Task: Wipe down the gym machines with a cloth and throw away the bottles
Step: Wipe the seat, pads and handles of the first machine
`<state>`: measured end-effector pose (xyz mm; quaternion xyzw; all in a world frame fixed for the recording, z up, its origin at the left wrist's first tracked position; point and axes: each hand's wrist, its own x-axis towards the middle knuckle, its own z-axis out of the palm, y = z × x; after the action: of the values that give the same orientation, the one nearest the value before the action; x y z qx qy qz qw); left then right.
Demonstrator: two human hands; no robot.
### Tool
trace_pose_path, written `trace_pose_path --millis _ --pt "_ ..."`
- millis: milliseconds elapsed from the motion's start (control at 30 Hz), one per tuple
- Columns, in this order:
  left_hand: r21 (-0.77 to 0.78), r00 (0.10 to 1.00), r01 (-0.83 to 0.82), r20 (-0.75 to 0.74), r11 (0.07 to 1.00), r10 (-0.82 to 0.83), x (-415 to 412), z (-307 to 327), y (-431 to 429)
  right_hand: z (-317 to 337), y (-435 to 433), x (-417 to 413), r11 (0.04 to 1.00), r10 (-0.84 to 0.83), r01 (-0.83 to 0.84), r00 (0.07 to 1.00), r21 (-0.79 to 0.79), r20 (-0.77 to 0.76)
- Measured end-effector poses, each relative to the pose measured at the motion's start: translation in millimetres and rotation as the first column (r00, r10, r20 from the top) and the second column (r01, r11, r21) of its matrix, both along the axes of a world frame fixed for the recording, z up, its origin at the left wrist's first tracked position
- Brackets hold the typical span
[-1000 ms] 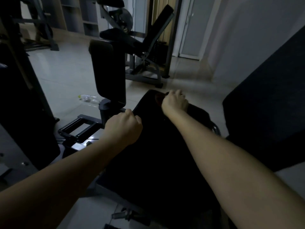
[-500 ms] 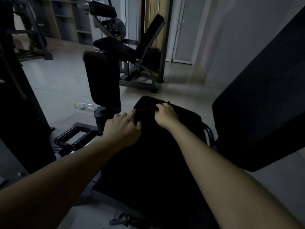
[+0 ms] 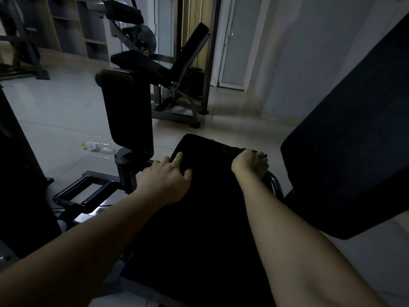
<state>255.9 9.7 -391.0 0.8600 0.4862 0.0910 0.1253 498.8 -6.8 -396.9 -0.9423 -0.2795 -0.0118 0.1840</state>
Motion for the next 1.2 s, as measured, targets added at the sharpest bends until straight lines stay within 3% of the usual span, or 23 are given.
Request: trace_pose_path --millis 67,100,167,233,300,400,533,633,700,767,833,933,1000,1067,1133,1200 --pt "0.017 0.999 -0.024 0.022 1.0 0.023 3 -1 -1 5 19 -24 0.995 0.081 -0.079 0.996 0.061 -0.026" --pt "0.011 0.999 -0.03 0.026 1.0 0.029 3 0 1 6 29 -41 0.973 0.212 -0.209 0.977 0.093 -0.021" --pt "0.003 0.999 -0.046 0.022 0.999 0.046 3 -1 2 9 32 -77 0.867 0.49 -0.487 0.872 0.107 0.001" --pt "0.005 0.998 -0.055 0.019 0.998 0.055 2 -1 2 15 23 -75 0.796 0.599 -0.595 0.801 0.112 0.001" --pt "-0.004 0.998 -0.048 0.04 0.999 0.048 0 -1 1 15 2 -37 0.843 0.535 -0.533 0.845 0.066 -0.011" --pt "-0.01 0.997 -0.032 0.063 0.999 0.033 -1 0 0 0 -31 14 0.976 0.219 -0.218 0.975 0.026 -0.034" --pt "-0.017 0.998 -0.013 0.067 1.0 0.015 -1 1 0 2 -15 1 1.0 0.025 -0.025 0.999 -0.009 -0.038" --pt "-0.028 0.997 -0.028 0.065 0.999 0.03 1 1 2 7 5 -32 0.976 0.213 -0.209 0.976 0.06 -0.053" --pt "-0.042 0.997 -0.05 0.051 0.998 0.052 3 2 1 5 4 -61 0.891 0.439 -0.438 0.898 0.119 0.019" --pt "-0.047 0.997 -0.057 0.05 0.997 0.06 2 1 0 5 -9 -59 0.822 0.545 -0.543 0.837 0.173 0.039" --pt "-0.062 0.996 -0.048 0.068 0.997 0.052 0 0 1 -3 -26 -23 0.858 0.479 -0.474 0.877 0.199 0.022" --pt "-0.072 0.996 -0.033 0.085 0.997 0.039 0 -1 5 -17 -58 30 0.956 0.186 -0.161 0.979 0.244 -0.08" --pt "-0.085 0.995 -0.036 0.087 0.996 0.043 1 -1 5 -20 -59 36 0.954 0.07 -0.008 0.978 0.301 -0.194" --pt "-0.086 0.996 -0.036 0.082 0.996 0.044 2 -2 7 -16 -46 21 0.963 -0.037 0.102 0.966 0.248 -0.254" --pt "-0.082 0.996 -0.049 0.071 0.995 0.055 3 -1 7 -7 -27 -12 0.968 0.046 0.0 0.983 0.251 -0.176" --pt "-0.073 0.995 -0.078 0.052 0.994 0.082 6 -1 6 1 -16 -57 0.932 0.275 -0.249 0.959 0.264 -0.066"
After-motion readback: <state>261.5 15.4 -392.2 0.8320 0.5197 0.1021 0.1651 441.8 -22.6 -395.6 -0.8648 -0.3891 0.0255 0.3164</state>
